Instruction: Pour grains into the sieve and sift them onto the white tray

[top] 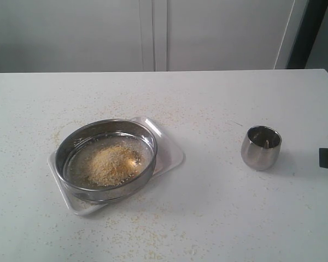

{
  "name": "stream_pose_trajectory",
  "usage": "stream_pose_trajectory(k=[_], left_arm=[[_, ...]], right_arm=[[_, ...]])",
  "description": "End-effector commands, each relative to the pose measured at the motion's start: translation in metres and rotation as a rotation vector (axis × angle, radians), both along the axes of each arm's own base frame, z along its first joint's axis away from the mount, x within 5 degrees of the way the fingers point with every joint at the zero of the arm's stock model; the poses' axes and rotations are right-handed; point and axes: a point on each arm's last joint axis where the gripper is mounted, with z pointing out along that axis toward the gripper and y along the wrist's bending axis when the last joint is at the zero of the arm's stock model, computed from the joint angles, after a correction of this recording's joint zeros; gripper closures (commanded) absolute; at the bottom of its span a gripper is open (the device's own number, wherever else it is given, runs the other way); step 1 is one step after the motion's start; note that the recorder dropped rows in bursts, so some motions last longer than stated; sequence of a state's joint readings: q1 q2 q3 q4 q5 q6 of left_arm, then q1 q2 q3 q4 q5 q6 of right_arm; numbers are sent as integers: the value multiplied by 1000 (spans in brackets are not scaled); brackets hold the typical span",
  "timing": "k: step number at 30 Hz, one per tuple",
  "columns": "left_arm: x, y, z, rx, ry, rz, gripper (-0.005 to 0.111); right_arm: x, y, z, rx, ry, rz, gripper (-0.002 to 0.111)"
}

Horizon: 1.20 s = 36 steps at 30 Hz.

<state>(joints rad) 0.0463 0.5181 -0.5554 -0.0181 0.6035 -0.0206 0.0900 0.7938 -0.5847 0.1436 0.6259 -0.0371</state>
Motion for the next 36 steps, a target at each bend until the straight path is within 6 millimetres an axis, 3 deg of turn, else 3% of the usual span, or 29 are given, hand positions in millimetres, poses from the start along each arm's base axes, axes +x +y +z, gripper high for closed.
stream_pose_trajectory(k=[1, 7, 15, 27, 36], left_arm=[[4, -1, 8, -23, 1, 6, 107], [33, 0, 23, -49, 140, 15, 107], [87, 1, 3, -70, 436, 6, 107], [129, -6, -13, -129, 536, -15, 107], [159, -38, -22, -124, 509, -86, 107]], right_arm=[[-1, 0, 0, -13, -7, 11, 108], [-1, 0, 0, -13, -7, 11, 108], [-1, 0, 0, -13, -7, 11, 108], [-1, 0, 0, -13, -7, 11, 108], [-1, 0, 0, -13, -7, 11, 108]])
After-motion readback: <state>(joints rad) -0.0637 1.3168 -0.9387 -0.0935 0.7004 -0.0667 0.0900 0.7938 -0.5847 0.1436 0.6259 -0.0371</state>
